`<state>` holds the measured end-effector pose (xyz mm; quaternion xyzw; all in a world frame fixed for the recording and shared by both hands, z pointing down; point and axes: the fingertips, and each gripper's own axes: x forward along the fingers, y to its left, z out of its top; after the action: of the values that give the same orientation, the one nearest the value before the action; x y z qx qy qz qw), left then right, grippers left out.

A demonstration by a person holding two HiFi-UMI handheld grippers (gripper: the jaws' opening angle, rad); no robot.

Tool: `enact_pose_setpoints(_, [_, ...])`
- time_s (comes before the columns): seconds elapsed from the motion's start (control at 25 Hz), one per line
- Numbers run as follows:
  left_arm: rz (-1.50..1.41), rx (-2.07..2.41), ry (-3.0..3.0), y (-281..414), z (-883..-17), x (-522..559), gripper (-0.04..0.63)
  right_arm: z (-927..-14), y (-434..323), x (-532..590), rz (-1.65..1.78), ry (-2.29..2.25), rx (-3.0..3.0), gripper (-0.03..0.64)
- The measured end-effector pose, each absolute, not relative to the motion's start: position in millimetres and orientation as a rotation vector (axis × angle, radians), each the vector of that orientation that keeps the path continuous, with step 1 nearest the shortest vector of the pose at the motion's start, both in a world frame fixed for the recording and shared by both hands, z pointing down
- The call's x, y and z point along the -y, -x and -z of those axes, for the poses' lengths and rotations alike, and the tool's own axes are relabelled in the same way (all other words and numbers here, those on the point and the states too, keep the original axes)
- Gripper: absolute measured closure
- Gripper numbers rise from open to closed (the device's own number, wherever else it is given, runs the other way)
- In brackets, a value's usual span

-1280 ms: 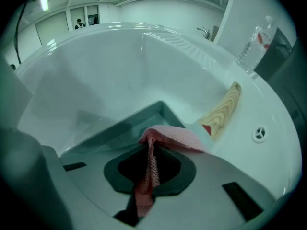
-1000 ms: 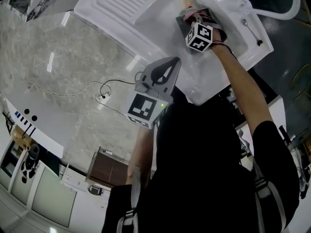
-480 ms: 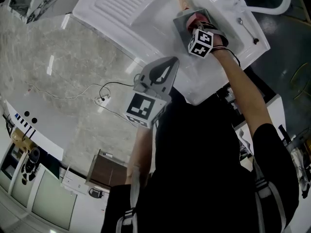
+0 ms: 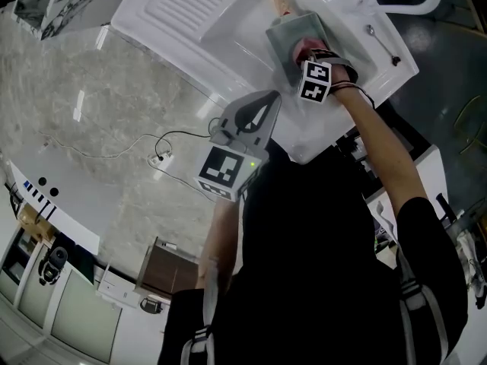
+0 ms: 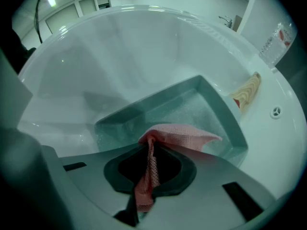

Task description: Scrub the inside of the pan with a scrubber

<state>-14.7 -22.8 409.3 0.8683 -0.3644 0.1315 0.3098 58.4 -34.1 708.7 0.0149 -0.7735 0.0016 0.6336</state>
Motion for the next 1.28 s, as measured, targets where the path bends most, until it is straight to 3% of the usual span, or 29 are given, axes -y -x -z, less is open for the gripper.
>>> enact_pose_setpoints(0.64, [-0.349, 0.945, -2.288, 16, -414, 23, 0.562, -713, -69, 28, -0.317, 0.134, 1.594, 0.572])
enact_pose_setpoints(1.28, [-0.360, 0.952, -2.267, 28, -418, 27, 0.563, -698, -45, 132, -0.093, -0.167, 1.689, 0.571])
